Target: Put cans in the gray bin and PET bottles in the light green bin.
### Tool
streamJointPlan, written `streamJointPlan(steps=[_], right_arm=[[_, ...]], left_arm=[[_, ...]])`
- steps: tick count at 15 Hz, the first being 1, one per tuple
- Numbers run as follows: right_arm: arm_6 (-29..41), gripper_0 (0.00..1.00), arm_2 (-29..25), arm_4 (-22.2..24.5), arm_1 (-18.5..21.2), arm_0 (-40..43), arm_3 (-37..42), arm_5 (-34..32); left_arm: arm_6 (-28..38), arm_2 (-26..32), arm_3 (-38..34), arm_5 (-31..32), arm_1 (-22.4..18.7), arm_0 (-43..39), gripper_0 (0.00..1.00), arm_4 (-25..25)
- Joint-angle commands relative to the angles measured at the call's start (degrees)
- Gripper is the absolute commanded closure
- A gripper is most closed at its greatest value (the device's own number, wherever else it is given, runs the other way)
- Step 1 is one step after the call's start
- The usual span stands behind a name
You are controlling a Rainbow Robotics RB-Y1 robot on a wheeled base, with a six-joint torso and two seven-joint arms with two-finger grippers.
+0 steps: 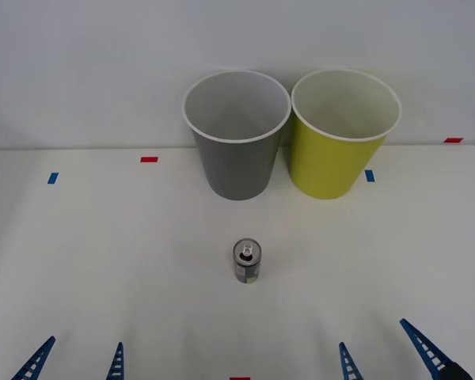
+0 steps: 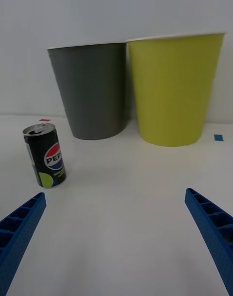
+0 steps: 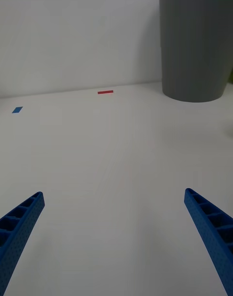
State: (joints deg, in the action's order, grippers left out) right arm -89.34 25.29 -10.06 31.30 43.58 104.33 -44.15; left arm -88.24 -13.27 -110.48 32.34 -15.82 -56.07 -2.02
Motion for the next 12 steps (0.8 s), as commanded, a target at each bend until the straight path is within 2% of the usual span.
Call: streamJointPlan(steps=[1,3,8,12], right_arm=[[-0.7,0.0,3.3,-1.0,0.5,-5.6,-4.1,-2.9],[-1.3,0.0,5.0,-1.1,0.3,-8.3,-5.6,-2.9],[-2.1,0.0,7.3,-1.4,-4.0,-18.4,-13.6,-2.8],[-2.9,0.0,7.9,-1.1,-6.1,-23.0,-14.1,1.7]], left_arm=[[0.0,0.0,0.0,0.0,0.0,0.0,0.0,0.0],[0.0,0.0,0.0,0.0,0.0,0.0,0.0,0.0],[0.0,0.0,0.0,0.0,0.0,0.0,0.0,0.0],[0.0,0.0,0.0,0.0,0.0,0.0,0.0,0.0]])
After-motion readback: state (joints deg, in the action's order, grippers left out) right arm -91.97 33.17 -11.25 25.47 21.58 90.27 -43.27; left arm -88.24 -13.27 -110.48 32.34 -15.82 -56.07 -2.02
